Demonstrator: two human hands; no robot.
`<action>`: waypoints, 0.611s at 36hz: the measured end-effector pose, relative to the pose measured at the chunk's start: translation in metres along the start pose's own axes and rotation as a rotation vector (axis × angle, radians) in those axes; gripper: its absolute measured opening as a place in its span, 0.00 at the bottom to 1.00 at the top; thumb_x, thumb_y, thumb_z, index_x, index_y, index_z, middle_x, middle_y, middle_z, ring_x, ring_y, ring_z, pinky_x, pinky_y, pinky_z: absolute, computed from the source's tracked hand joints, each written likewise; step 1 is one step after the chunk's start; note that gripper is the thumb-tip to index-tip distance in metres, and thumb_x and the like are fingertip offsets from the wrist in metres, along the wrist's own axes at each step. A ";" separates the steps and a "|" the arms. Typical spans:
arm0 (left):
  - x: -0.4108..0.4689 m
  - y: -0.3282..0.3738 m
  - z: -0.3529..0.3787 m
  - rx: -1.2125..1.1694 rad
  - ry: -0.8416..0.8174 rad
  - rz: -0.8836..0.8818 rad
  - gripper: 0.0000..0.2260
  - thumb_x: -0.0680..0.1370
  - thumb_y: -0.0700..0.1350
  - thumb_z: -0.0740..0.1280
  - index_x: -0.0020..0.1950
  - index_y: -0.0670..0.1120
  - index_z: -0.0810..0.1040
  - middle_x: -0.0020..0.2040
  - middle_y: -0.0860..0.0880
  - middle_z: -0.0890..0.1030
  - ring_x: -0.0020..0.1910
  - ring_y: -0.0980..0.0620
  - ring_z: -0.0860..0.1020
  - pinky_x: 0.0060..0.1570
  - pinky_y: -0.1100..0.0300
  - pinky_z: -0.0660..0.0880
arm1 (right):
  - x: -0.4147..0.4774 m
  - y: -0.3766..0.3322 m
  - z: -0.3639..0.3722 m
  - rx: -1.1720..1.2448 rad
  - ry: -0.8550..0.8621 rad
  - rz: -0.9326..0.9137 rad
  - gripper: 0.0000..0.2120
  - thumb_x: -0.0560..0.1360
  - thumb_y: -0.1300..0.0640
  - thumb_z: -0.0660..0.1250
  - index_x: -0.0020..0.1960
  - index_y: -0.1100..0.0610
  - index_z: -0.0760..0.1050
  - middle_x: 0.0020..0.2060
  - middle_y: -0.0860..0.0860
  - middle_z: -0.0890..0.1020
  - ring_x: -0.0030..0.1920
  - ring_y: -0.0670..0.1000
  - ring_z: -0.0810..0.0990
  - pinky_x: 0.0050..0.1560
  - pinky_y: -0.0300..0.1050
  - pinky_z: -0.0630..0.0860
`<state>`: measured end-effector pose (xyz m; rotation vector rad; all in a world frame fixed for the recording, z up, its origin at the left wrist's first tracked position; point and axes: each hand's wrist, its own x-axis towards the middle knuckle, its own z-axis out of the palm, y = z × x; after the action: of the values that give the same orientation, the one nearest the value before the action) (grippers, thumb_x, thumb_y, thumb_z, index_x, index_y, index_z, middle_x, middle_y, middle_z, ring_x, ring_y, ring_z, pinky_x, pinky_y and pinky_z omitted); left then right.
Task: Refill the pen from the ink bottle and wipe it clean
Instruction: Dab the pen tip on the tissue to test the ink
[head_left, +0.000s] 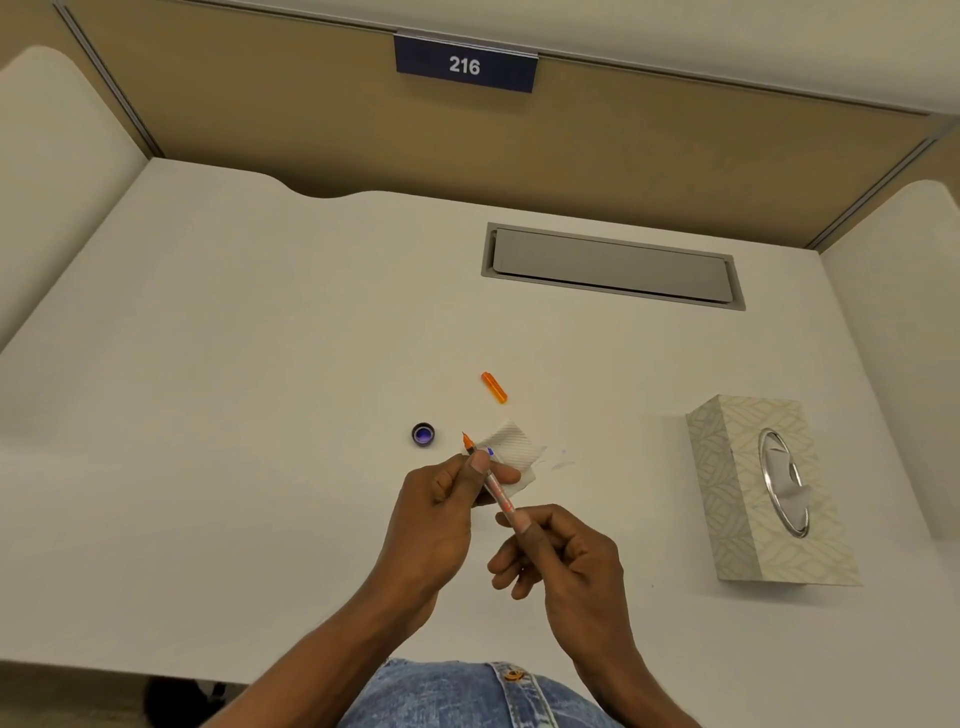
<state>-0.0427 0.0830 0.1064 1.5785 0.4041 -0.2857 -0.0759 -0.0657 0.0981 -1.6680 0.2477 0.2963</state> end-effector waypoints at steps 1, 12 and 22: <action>0.000 0.000 0.000 0.001 0.001 0.001 0.19 0.87 0.53 0.60 0.50 0.52 0.90 0.50 0.60 0.90 0.53 0.63 0.86 0.67 0.51 0.78 | 0.000 0.000 0.000 0.004 0.002 -0.002 0.13 0.78 0.49 0.66 0.53 0.57 0.84 0.35 0.57 0.88 0.33 0.58 0.86 0.34 0.48 0.82; 0.000 -0.003 0.000 0.018 0.008 0.000 0.19 0.87 0.53 0.60 0.49 0.52 0.90 0.50 0.60 0.90 0.52 0.63 0.86 0.68 0.47 0.78 | -0.001 -0.002 0.000 -0.013 0.004 0.002 0.12 0.78 0.51 0.69 0.52 0.59 0.82 0.35 0.57 0.88 0.33 0.58 0.86 0.34 0.48 0.82; -0.002 -0.003 -0.001 0.029 0.016 0.010 0.19 0.87 0.53 0.60 0.49 0.53 0.90 0.47 0.67 0.88 0.50 0.69 0.85 0.61 0.57 0.77 | -0.004 -0.005 0.003 -0.048 0.010 0.005 0.14 0.74 0.48 0.73 0.55 0.55 0.82 0.36 0.54 0.89 0.34 0.57 0.87 0.35 0.48 0.84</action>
<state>-0.0458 0.0841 0.1046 1.6112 0.4057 -0.2726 -0.0779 -0.0626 0.1034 -1.7172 0.2538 0.2996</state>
